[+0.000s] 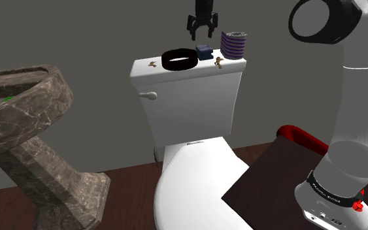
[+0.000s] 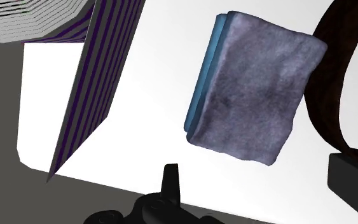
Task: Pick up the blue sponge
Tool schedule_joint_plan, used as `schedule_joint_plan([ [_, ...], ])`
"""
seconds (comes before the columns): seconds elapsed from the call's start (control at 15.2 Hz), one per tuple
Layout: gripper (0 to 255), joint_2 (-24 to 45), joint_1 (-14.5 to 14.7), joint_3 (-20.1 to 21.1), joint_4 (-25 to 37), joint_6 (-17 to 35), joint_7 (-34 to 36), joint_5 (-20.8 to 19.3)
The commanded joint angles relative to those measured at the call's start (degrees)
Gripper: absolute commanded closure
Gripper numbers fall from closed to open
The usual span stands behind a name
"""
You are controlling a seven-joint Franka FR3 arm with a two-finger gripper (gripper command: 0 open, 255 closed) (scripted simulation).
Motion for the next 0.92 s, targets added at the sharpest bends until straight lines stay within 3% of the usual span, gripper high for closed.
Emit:
schedule_joint_plan([
  [0.0,0,0.15,-0.04,-0.03,-0.68,0.91,0.10,0.06],
  [0.33,0,-2.21,-0.03,-0.04,-8.69,6.56,-0.05,0.07],
  [0.46,0,-2.22,-0.03,-0.04,-8.71,6.57,-0.05,0.07],
  [0.53,255,-2.28,0.01,-0.02,-8.75,6.56,0.00,0.06],
  [0.86,255,-2.41,-0.02,-0.03,-8.99,6.65,-0.05,0.07],
])
